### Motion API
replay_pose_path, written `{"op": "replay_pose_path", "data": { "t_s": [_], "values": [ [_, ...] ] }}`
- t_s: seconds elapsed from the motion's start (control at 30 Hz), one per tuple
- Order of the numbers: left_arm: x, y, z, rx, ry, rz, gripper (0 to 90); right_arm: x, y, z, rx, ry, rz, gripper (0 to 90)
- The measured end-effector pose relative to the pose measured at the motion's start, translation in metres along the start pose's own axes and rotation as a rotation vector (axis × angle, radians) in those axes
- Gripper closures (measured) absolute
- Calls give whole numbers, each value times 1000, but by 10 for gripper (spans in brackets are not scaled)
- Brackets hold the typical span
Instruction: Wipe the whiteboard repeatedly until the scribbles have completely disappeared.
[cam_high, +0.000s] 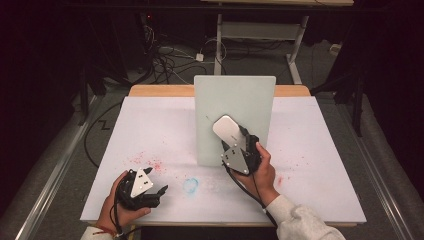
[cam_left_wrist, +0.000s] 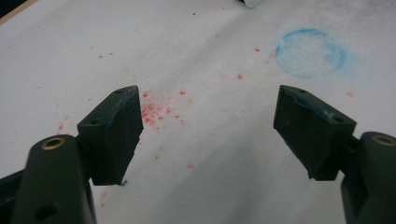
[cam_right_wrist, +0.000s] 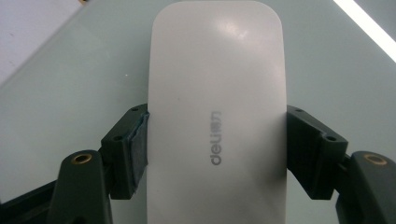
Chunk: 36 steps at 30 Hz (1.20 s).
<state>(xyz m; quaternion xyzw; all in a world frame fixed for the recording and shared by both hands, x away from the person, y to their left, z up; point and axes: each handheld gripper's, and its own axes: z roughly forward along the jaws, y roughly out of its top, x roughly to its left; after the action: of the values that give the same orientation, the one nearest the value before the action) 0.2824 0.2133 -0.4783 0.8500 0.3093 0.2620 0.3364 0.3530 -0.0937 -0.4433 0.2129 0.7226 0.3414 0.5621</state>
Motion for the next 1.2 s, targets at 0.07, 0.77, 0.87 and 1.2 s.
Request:
{"op": "replay_pose_path", "data": {
  "t_s": [0.07,0.77,0.87,1.2],
  "values": [
    [0,0,0,0,-2,2,230,4,4,2,-3,-1,-9,308],
    [0,-1,-1,0,-9,4,230,26,33,13,1,20,-59,308],
    [0,-2,-1,-2,-7,-1,230,19,24,9,10,22,-71,308],
    [0,-1,-1,7,-5,-2,230,-22,-17,-9,61,-9,-16,309]
  ]
}}
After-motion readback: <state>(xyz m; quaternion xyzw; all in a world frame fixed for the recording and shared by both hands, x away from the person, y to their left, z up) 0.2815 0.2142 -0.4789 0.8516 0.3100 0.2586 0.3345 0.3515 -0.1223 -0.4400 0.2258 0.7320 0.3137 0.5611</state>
